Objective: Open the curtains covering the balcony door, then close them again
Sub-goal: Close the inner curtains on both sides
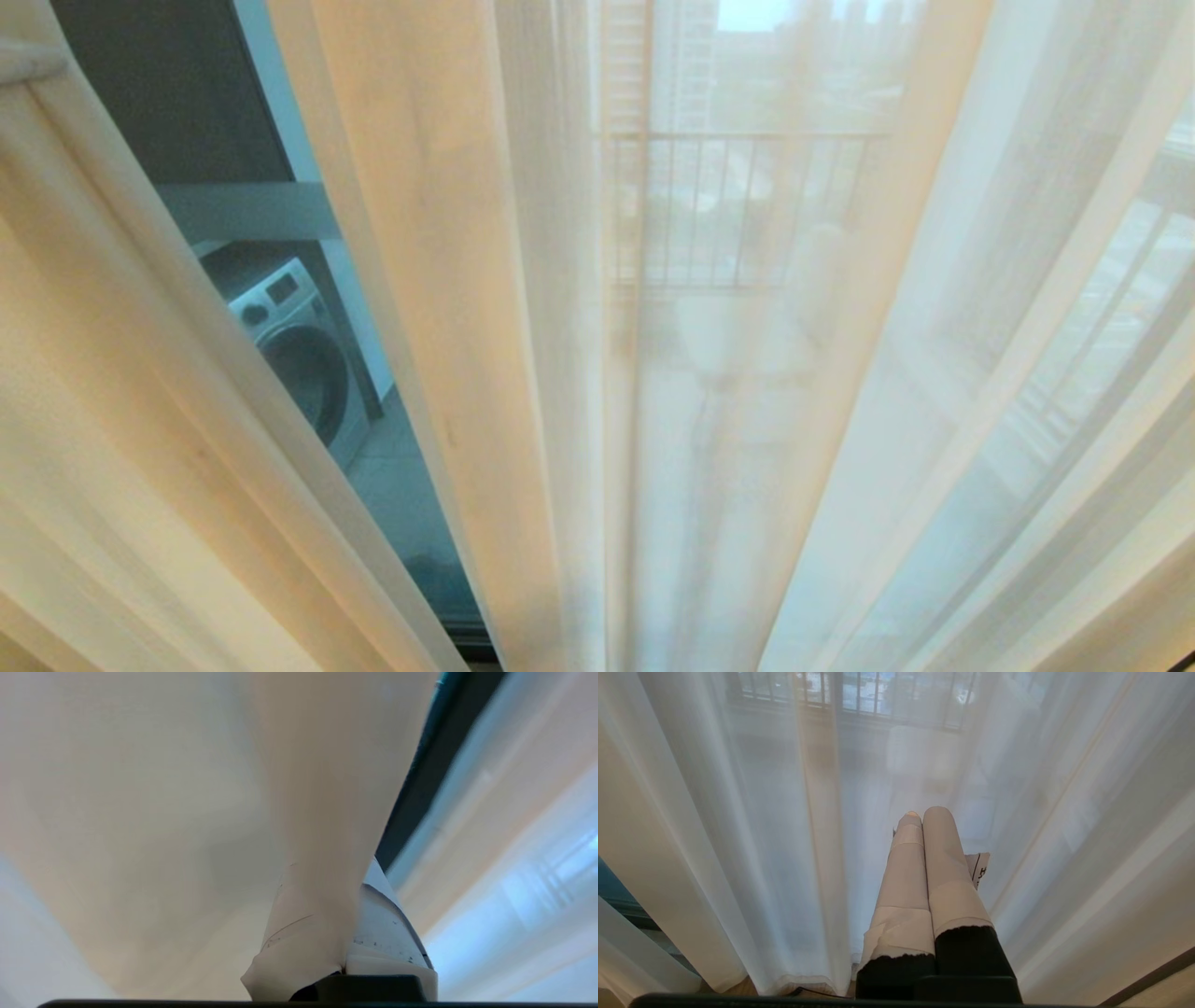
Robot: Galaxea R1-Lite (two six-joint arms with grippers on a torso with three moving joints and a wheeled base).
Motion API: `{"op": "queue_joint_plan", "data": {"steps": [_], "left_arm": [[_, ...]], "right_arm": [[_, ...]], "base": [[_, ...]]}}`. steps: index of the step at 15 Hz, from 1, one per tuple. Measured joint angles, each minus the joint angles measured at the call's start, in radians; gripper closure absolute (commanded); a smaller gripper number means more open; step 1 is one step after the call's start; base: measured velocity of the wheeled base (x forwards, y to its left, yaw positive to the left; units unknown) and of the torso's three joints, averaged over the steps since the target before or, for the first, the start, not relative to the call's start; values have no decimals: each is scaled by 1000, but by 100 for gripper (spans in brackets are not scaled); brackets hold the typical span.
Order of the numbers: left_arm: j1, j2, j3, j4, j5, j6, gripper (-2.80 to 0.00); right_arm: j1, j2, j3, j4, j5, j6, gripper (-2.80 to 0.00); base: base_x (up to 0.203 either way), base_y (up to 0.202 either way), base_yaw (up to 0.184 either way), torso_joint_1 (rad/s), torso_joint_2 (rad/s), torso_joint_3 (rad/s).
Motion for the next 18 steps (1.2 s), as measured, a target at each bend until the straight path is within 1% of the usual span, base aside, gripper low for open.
{"op": "queue_joint_plan", "data": {"steps": [6, 8, 10, 13, 15, 16, 18], "left_arm": [[-4, -12, -18, -20, 1, -2, 0], [-30, -11, -47, -26, 1, -3, 0], [-76, -6, -88, -28, 2, -3, 0], [-197, 18, -168, -28, 4, -3, 0], [-307, 49, -231, -28, 23, -3, 0], [-368, 67, -259, -28, 43, -2, 0], [-517, 122, -334, -27, 107, -2, 0]], "right_arm": [[0, 0, 0, 0, 0, 1, 0], [1, 0, 0, 0, 0, 0, 0], [0, 0, 0, 0, 0, 0, 0], [0, 0, 0, 0, 0, 0, 0], [0, 0, 0, 0, 0, 0, 0], [0, 0, 0, 0, 0, 0, 0], [0, 0, 0, 0, 0, 1, 0]], "base": [[0, 0, 0, 0, 0, 0], [0, 0, 0, 0, 0, 0], [0, 0, 0, 0, 0, 0], [0, 0, 0, 0, 0, 0], [0, 0, 0, 0, 0, 0], [0, 0, 0, 0, 0, 0], [0, 0, 0, 0, 0, 0]]}}
